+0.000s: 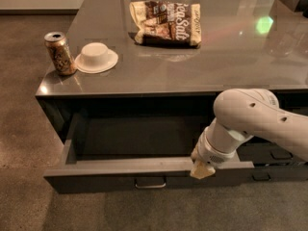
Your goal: Open top drawer
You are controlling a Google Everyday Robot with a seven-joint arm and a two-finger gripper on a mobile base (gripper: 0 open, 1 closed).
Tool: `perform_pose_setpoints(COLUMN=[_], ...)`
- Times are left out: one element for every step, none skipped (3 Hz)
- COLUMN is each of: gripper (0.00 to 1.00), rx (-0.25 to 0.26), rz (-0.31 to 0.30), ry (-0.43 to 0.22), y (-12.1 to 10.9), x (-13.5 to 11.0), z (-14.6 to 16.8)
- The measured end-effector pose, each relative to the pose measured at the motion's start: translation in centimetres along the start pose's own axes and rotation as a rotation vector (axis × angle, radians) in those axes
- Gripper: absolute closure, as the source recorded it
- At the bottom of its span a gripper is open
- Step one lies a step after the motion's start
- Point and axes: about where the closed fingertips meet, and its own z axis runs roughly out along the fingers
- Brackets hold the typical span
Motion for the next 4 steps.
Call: perform_pose_setpoints(gripper=[0.63, 0.39, 0.16, 0.00], rx=[-0.007, -0.008, -0.009, -0.014], rz=[-0.006, -0.016, -0.054, -0.094], ry=[0.018, 0.026, 0.050, 0.076], y=[0.5, 0.8, 2.1, 3.6], x=[0.3, 0.2, -0.1, -0.4], z=[-0.8, -1.3, -3.3, -5.2])
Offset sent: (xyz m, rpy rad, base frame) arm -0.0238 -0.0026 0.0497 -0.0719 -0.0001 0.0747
